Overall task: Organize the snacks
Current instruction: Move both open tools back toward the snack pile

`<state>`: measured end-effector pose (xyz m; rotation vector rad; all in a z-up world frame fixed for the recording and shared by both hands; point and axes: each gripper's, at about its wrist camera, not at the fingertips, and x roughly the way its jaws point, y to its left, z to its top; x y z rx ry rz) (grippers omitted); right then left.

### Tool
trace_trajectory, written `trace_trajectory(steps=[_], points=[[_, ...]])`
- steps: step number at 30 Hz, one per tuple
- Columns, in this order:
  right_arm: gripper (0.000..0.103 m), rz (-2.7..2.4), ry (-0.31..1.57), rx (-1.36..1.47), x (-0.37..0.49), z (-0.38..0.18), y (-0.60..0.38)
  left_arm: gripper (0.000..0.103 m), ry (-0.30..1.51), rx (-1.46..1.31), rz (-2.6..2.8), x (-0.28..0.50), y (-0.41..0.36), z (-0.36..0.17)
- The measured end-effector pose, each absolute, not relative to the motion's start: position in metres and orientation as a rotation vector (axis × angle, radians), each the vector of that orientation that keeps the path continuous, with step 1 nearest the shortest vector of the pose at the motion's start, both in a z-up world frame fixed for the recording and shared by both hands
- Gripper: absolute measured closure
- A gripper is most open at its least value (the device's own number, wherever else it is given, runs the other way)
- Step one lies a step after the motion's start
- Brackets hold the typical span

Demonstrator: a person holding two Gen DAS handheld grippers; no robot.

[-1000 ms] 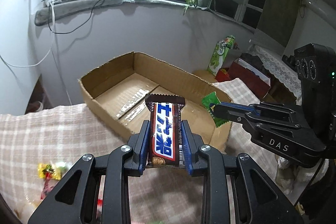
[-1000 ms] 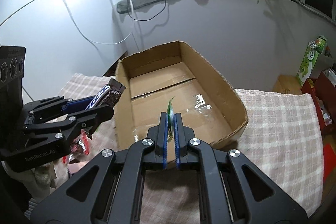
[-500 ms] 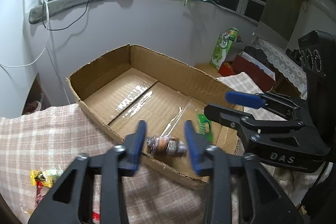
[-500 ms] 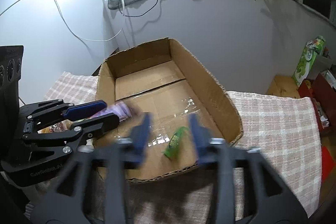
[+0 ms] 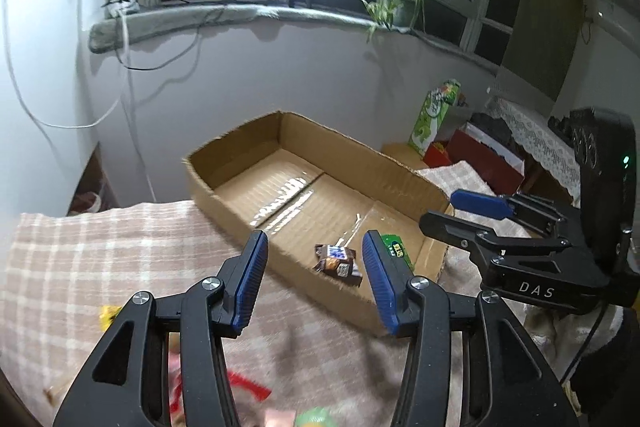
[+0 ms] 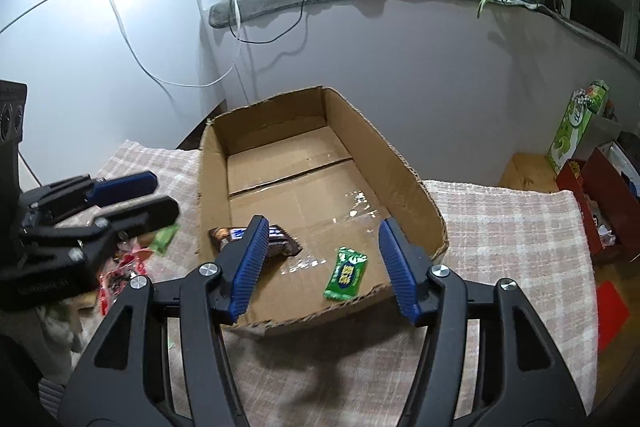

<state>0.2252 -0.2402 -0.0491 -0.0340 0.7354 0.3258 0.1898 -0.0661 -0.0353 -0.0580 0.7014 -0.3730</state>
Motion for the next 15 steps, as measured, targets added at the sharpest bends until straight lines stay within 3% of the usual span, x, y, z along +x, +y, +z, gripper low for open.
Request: trace_trajectory(steps=[5, 15], points=[[0.034, 0.346, 0.725, -0.056, 0.202, -0.045, -0.231, 0.055, 0.684, -0.079, -0.338, 0.165, -0.043, -0.028], [0.034, 0.422, 0.744, -0.061, 0.158, -0.049, -0.211, 0.055, 0.680, -0.150, -0.267, 0.116, -0.001, -0.031]])
